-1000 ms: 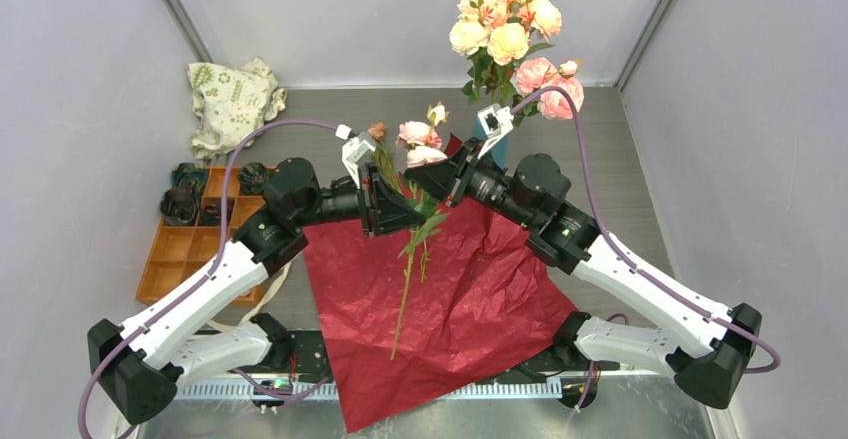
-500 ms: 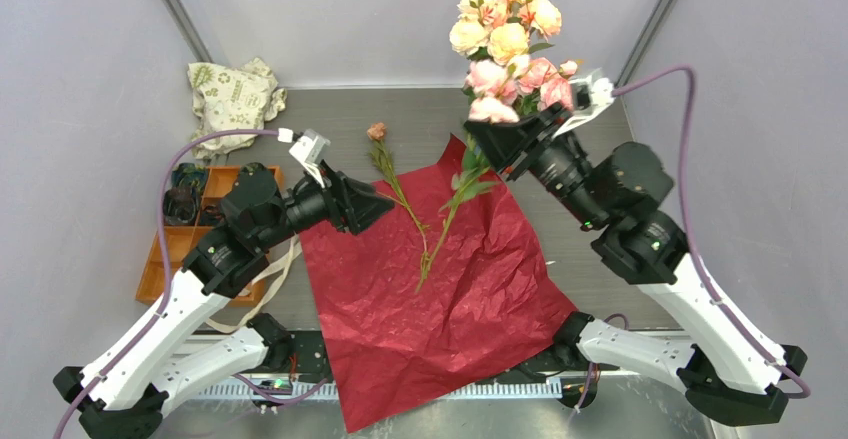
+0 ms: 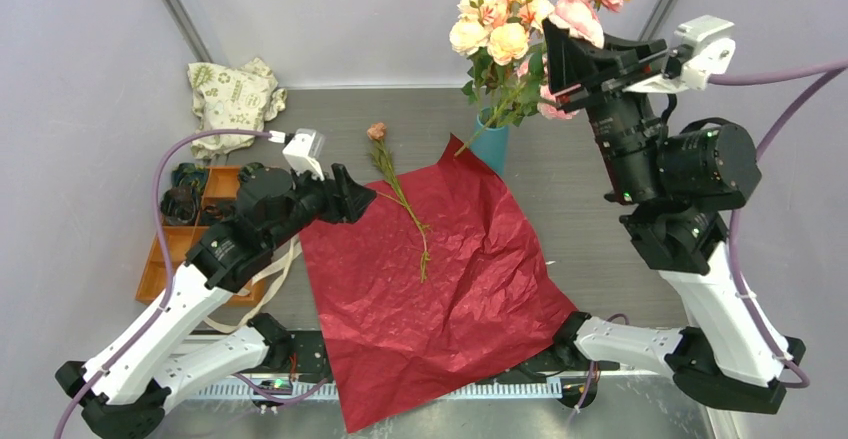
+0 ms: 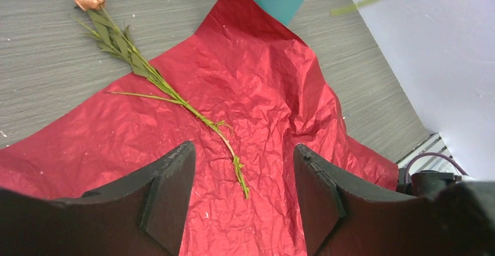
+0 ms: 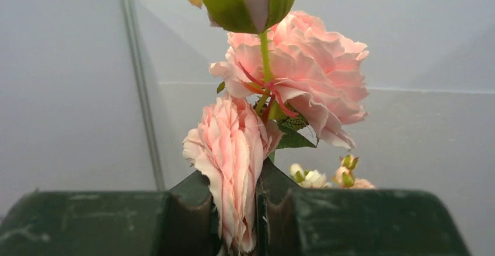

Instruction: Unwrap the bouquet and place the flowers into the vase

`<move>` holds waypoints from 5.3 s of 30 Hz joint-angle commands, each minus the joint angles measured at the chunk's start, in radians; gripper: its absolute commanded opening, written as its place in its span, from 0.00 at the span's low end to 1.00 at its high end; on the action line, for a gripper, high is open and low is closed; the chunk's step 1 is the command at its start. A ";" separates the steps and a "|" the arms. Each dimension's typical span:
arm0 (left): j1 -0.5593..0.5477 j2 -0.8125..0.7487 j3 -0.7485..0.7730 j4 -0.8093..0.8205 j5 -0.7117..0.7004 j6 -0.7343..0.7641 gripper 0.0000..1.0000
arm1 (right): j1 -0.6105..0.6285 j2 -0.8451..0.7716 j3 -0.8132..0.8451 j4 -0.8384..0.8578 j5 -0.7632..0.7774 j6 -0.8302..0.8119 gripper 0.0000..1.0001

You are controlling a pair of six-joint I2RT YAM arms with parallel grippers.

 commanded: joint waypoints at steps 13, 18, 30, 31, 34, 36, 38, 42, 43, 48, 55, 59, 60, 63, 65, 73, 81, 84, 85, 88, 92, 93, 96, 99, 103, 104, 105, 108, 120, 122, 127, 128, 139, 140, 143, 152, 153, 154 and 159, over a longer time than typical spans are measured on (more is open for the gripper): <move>-0.002 -0.025 -0.015 0.073 -0.023 0.017 0.63 | -0.004 0.263 0.001 0.467 0.159 -0.573 0.01; -0.002 -0.017 -0.010 0.071 -0.023 0.017 0.63 | -0.010 0.297 -0.013 0.476 0.183 -0.563 0.01; -0.003 -0.038 -0.022 0.055 -0.046 0.026 0.64 | -0.128 0.291 -0.100 0.464 0.188 -0.323 0.01; -0.002 -0.040 -0.023 0.055 -0.048 0.027 0.64 | -0.144 0.288 -0.102 0.456 0.183 -0.296 0.01; -0.002 -0.046 -0.029 0.055 -0.056 0.027 0.64 | -0.175 0.290 -0.106 0.425 0.178 -0.233 0.01; -0.003 -0.048 -0.035 0.059 -0.057 0.029 0.64 | -0.190 0.295 -0.122 0.412 0.186 -0.207 0.01; -0.003 -0.044 -0.038 0.064 -0.057 0.028 0.64 | -0.205 0.297 -0.150 0.410 0.196 -0.176 0.01; -0.003 -0.027 -0.039 0.066 -0.051 0.027 0.64 | -0.230 0.301 -0.227 0.419 0.212 -0.118 0.01; -0.002 -0.023 -0.038 0.067 -0.051 0.027 0.64 | -0.234 0.303 -0.246 0.425 0.217 -0.109 0.02; -0.002 -0.003 -0.042 0.070 -0.055 0.026 0.65 | -0.238 0.320 -0.291 0.413 0.231 -0.081 0.17; -0.003 0.050 -0.046 0.086 -0.055 0.008 0.68 | -0.240 0.314 -0.311 0.383 0.258 -0.066 0.64; -0.003 0.098 -0.039 0.092 -0.052 -0.010 0.69 | -0.240 0.292 -0.309 0.358 0.267 -0.054 0.71; -0.002 0.111 -0.038 0.094 -0.052 -0.016 0.70 | -0.240 0.282 -0.310 0.352 0.265 -0.047 0.73; -0.002 0.151 -0.033 0.093 -0.058 -0.032 0.71 | -0.240 0.251 -0.303 0.330 0.253 -0.032 0.77; -0.002 0.183 -0.026 0.086 -0.068 -0.047 0.73 | -0.240 0.227 -0.293 0.310 0.243 -0.022 0.80; 0.018 0.362 0.036 0.042 -0.081 -0.130 0.73 | -0.240 0.084 -0.272 0.268 0.171 0.035 0.82; 0.021 0.626 0.155 -0.023 -0.090 -0.194 0.65 | -0.240 -0.165 -0.343 0.191 0.016 0.283 0.82; 0.027 0.734 0.215 -0.064 -0.102 -0.244 0.63 | -0.241 -0.259 -0.396 0.142 -0.032 0.388 0.82; 0.031 0.771 0.235 -0.075 -0.093 -0.266 0.62 | -0.240 -0.290 -0.420 0.133 -0.042 0.412 0.82; 0.048 0.897 0.296 -0.106 -0.056 -0.356 0.56 | -0.241 -0.379 -0.497 0.116 -0.052 0.459 0.82; 0.054 1.048 0.415 -0.178 -0.067 -0.423 0.47 | -0.241 -0.459 -0.559 0.071 -0.029 0.469 0.82; 0.054 1.080 0.446 -0.200 -0.077 -0.435 0.46 | -0.241 -0.473 -0.569 0.066 -0.022 0.468 0.82; 0.056 1.144 0.501 -0.217 -0.091 -0.463 0.42 | -0.240 -0.516 -0.592 0.019 -0.011 0.469 0.82; 0.057 1.176 0.524 -0.221 -0.106 -0.490 0.39 | -0.241 -0.550 -0.621 0.020 -0.006 0.477 0.82; 0.063 1.228 0.577 -0.267 -0.118 -0.498 0.36 | -0.240 -0.570 -0.627 0.016 0.020 0.464 0.83; 0.064 1.241 0.587 -0.275 -0.121 -0.500 0.35 | -0.240 -0.575 -0.625 0.012 0.024 0.460 0.83; 0.065 1.253 0.594 -0.278 -0.122 -0.502 0.34 | -0.240 -0.578 -0.624 0.008 0.027 0.458 0.83; 0.067 1.278 0.602 -0.281 -0.123 -0.508 0.30 | -0.240 -0.593 -0.624 0.003 0.020 0.461 0.83; 0.078 1.305 0.569 -0.254 -0.106 -0.499 0.05 | -0.240 -0.594 -0.634 0.002 -0.006 0.491 0.83; 0.078 1.288 0.550 -0.249 -0.107 -0.493 0.00 | -0.241 -0.587 -0.635 0.002 -0.017 0.500 0.83; 0.079 1.188 0.468 -0.216 -0.125 -0.461 0.00 | -0.240 -0.559 -0.639 -0.005 -0.067 0.534 0.83; 0.079 1.152 0.445 -0.204 -0.134 -0.448 0.00 | -0.240 -0.552 -0.639 -0.010 -0.081 0.545 0.83; 0.073 0.646 0.273 -0.152 -0.196 -0.211 0.00 | -0.240 -0.426 -0.724 0.024 -0.334 0.771 0.83; 0.072 0.594 0.253 -0.143 -0.179 -0.183 0.00 | -0.240 -0.413 -0.740 0.044 -0.362 0.796 0.83; 0.072 0.430 0.195 -0.109 -0.096 -0.114 0.00 | -0.239 -0.366 -0.794 0.131 -0.440 0.880 0.84; 0.068 0.104 0.014 0.096 0.340 -0.009 0.00 | -0.227 -0.189 -0.887 0.365 -0.616 1.081 0.88; 0.067 0.084 -0.012 0.131 0.393 -0.013 0.00 | -0.219 -0.173 -0.887 0.368 -0.614 1.087 0.90; 0.065 0.070 -0.034 0.169 0.436 -0.020 0.00 | -0.207 -0.162 -0.888 0.369 -0.604 1.089 0.92; 0.049 0.030 -0.104 0.304 0.593 -0.044 0.00 | -0.134 -0.143 -0.876 0.348 -0.536 1.041 1.00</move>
